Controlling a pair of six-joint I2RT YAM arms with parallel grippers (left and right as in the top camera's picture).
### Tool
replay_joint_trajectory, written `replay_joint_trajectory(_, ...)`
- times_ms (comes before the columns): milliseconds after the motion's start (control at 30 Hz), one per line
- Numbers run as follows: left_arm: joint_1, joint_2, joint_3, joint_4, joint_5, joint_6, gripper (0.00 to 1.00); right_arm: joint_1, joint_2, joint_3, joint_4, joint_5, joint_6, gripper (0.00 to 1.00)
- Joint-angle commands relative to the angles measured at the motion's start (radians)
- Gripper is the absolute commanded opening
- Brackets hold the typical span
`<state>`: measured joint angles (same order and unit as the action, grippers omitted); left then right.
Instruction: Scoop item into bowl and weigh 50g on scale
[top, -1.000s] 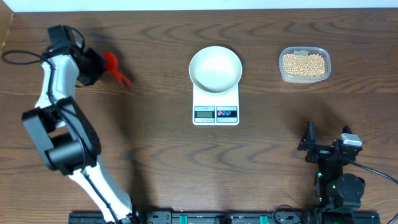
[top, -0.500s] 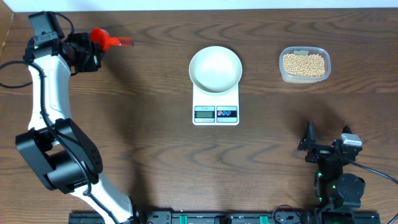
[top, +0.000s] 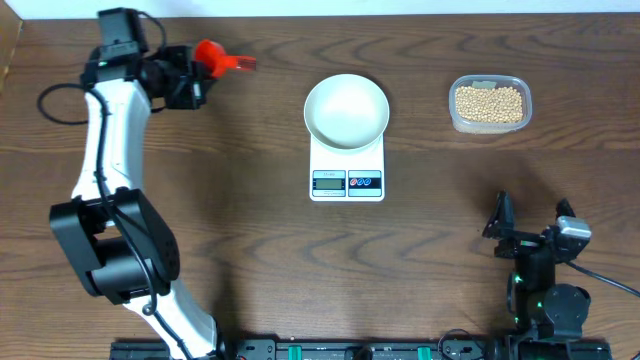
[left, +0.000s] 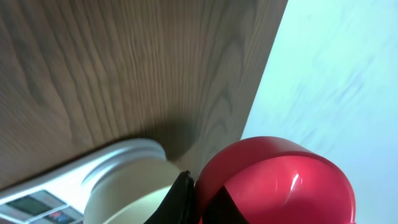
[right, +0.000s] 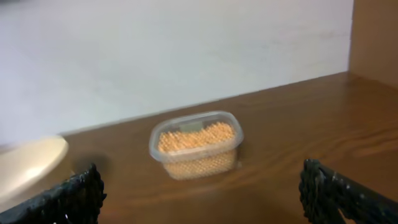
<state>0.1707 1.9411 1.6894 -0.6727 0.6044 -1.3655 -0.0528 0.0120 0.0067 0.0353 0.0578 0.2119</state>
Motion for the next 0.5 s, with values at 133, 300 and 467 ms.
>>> replay_joint_trajectory(133, -0.094, -0.013, 0.017, 0.035, 0.017, -0.066, 0.07, 0.005, 0.08, 0.039, 0.138, -0.05, 0.185, 0.99)
replay_joint_trajectory(300, -0.14, -0.013, 0.017, 0.038, 0.016, -0.073, 0.07, 0.004, 0.28, 0.182, 0.137, -0.138, 0.173, 0.99)
replay_joint_trajectory(467, -0.183, -0.015, 0.017, 0.109, 0.016, -0.1, 0.07, -0.006, 0.591, 0.423, 0.129, -0.315, 0.077, 0.99)
